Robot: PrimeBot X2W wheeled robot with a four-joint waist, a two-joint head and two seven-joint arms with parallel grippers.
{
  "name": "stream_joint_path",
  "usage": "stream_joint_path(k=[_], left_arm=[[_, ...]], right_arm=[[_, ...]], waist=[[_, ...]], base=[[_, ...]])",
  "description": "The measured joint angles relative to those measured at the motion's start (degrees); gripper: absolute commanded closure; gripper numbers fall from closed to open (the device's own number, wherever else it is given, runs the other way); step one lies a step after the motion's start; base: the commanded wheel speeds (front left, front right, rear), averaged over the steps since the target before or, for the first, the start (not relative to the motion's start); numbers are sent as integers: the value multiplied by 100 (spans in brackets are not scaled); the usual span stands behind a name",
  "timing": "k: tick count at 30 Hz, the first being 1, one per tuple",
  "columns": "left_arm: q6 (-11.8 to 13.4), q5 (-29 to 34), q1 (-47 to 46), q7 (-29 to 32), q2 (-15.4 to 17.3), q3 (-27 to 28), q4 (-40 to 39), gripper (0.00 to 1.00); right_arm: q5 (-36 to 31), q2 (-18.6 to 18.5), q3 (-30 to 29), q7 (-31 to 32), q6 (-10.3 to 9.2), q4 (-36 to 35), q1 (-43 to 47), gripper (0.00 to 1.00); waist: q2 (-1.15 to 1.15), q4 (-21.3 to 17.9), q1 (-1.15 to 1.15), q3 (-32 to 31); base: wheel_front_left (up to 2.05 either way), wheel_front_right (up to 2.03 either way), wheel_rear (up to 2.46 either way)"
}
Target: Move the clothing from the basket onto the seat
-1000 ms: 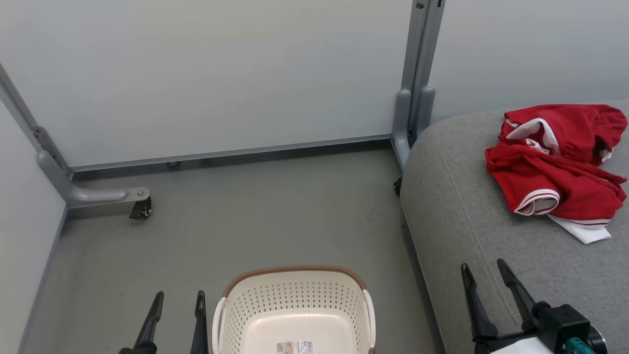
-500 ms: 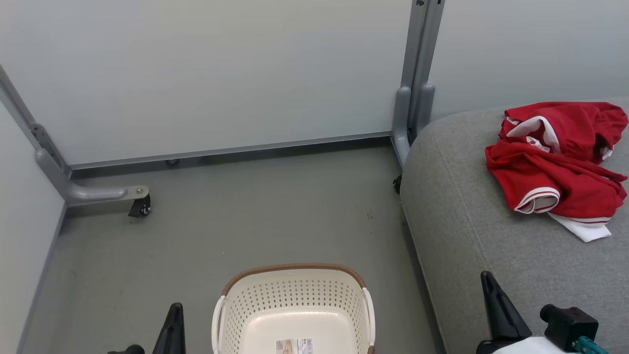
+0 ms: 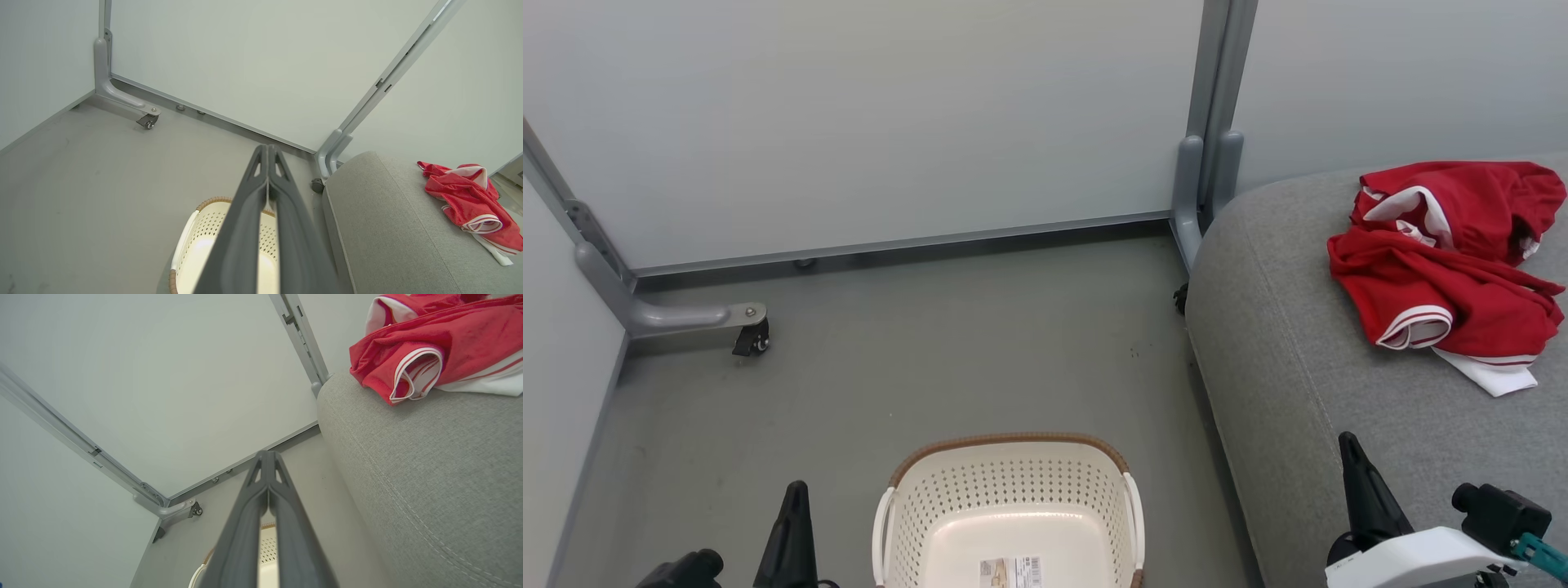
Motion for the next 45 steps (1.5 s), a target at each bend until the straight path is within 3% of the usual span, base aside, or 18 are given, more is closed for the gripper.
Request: stream_joint_path(k=[20,45], left_arm=[[-96,-1714,-376,386,44,189,111,100],[-188,-3378,-760,795,73,417,246,100]], right_arm=[[1674,-32,-164,383,-1,171,-339,100],[3323,-40,-364,797,-3,347,-701,100]], waist=[[0,-37,0,98],[0,-84,0,222]], base=[[0,0,0],[0,0,0]])
